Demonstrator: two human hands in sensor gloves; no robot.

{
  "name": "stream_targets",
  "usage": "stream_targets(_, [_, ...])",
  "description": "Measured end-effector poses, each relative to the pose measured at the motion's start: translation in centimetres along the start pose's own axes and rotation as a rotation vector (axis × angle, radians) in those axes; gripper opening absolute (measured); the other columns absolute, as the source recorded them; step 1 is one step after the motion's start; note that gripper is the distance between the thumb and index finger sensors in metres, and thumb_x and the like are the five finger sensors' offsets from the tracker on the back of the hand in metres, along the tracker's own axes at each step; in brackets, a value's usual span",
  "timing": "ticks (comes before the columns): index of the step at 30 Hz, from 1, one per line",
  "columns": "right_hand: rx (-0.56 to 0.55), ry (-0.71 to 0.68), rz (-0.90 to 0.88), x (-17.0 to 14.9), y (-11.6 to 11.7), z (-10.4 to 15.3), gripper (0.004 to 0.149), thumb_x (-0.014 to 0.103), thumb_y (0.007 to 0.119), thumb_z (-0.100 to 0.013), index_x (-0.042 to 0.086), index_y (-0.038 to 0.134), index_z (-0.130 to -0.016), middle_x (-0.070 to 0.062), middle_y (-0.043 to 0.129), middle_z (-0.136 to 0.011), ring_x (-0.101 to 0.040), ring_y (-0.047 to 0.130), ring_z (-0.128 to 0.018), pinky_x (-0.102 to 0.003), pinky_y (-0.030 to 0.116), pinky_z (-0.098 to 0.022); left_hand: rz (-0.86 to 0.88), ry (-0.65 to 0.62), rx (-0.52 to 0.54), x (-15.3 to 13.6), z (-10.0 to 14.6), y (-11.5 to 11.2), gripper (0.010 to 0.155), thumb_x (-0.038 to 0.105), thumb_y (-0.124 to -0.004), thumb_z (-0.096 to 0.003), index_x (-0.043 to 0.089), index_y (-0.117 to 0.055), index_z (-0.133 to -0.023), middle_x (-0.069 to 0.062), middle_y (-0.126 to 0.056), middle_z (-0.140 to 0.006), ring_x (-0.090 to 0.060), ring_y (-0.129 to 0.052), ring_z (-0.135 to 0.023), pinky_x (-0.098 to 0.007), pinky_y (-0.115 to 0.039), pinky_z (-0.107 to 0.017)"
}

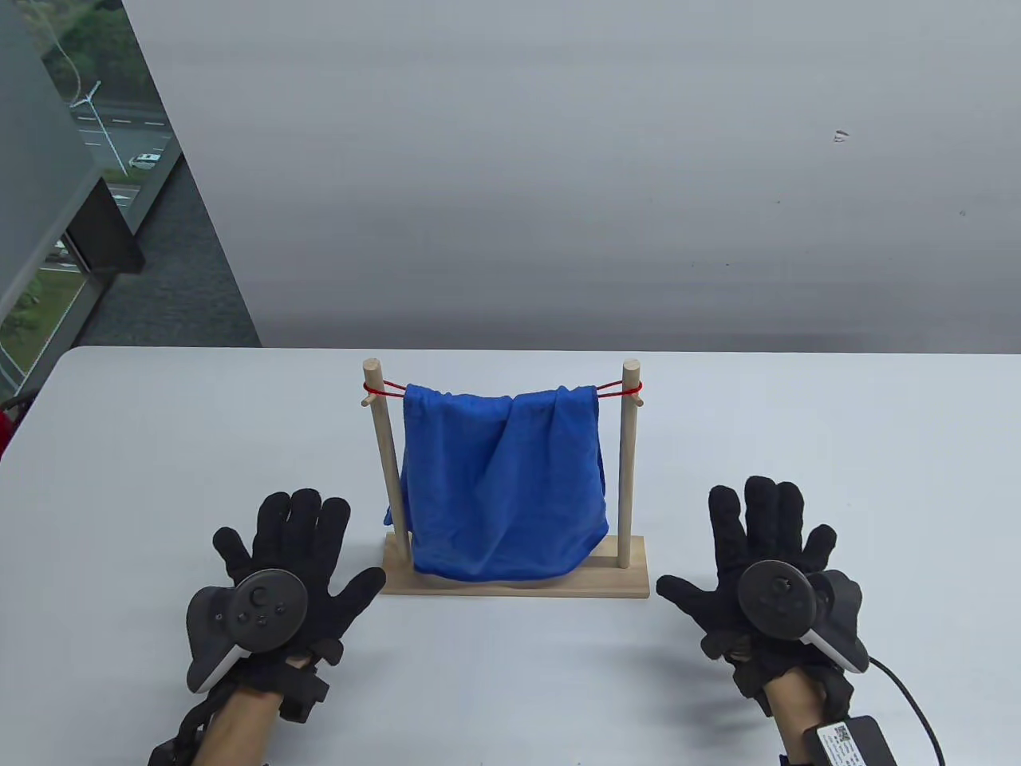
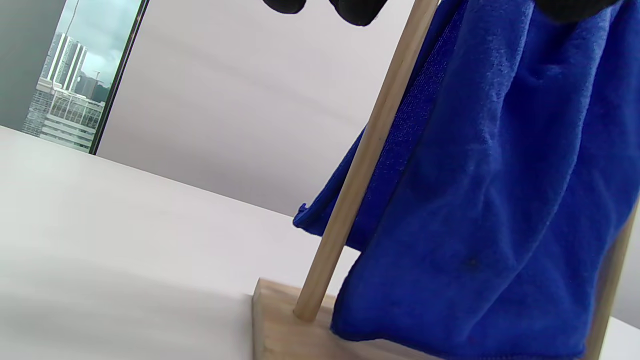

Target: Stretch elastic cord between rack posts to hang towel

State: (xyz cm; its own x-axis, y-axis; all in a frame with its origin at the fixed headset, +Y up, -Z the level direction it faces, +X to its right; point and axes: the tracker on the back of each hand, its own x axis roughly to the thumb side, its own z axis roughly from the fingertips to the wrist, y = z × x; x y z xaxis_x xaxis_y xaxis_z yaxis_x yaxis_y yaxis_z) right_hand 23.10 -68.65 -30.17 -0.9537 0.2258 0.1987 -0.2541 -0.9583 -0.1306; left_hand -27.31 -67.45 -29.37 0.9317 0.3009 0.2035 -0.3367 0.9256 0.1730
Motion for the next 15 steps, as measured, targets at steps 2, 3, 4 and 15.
stream_targets(2, [0.015,0.004,0.033,0.2,0.4,0.1,0.104,0.086,0.065,-0.04,0.035,-0.001,-0.102,-0.006,-0.021,-0.103,-0.047,-0.013,-0.099,-0.082,0.002,-0.053,-0.018,0.004,-0.004,0.0,0.2,0.0,0.097,0.089,-0.059,-0.0382,0.033,-0.046,-0.115,-0.007,-0.037,-0.127,-0.044,-0.026,-0.118,-0.079,-0.013,-0.064])
stream_targets(3, [0.02,0.007,0.059,0.4,0.6,0.2,0.104,0.086,0.065,-0.04,0.035,-0.001,-0.102,-0.005,-0.022,-0.102,-0.047,-0.014,-0.098,-0.082,0.001,-0.052,-0.022,0.006,-0.006,0.0,0.2,-0.1,0.097,0.09,-0.058,-0.0378,0.033,-0.045,-0.116,-0.006,-0.036,-0.127,-0.044,-0.024,-0.118,-0.079,-0.012,-0.063])
stream_targets(4, [0.022,0.009,0.082,0.5,0.8,0.2,0.104,0.087,0.065,-0.04,0.036,-0.001,-0.102,-0.005,-0.022,-0.102,-0.047,-0.014,-0.098,-0.082,0.001,-0.051,-0.026,0.006,-0.008,0.1,0.3,-0.1,0.098,0.091,-0.058,-0.0373,0.034,-0.045,-0.116,-0.006,-0.034,-0.128,-0.044,-0.023,-0.118,-0.08,-0.011,-0.063])
stream_targets(15, [0.083,0.071,0.212,1.4,2.2,0.2,0.1,0.089,0.061,-0.039,0.042,-0.003,-0.099,-0.001,-0.028,-0.098,-0.046,-0.02,-0.096,-0.08,-0.006,-0.046,-0.096,0.062,-0.087,0.3,0.3,-0.7,0.107,0.1,-0.048,-0.03,0.039,-0.036,-0.117,-0.003,-0.016,-0.127,-0.042,-0.002,-0.115,-0.084,-0.007,-0.055])
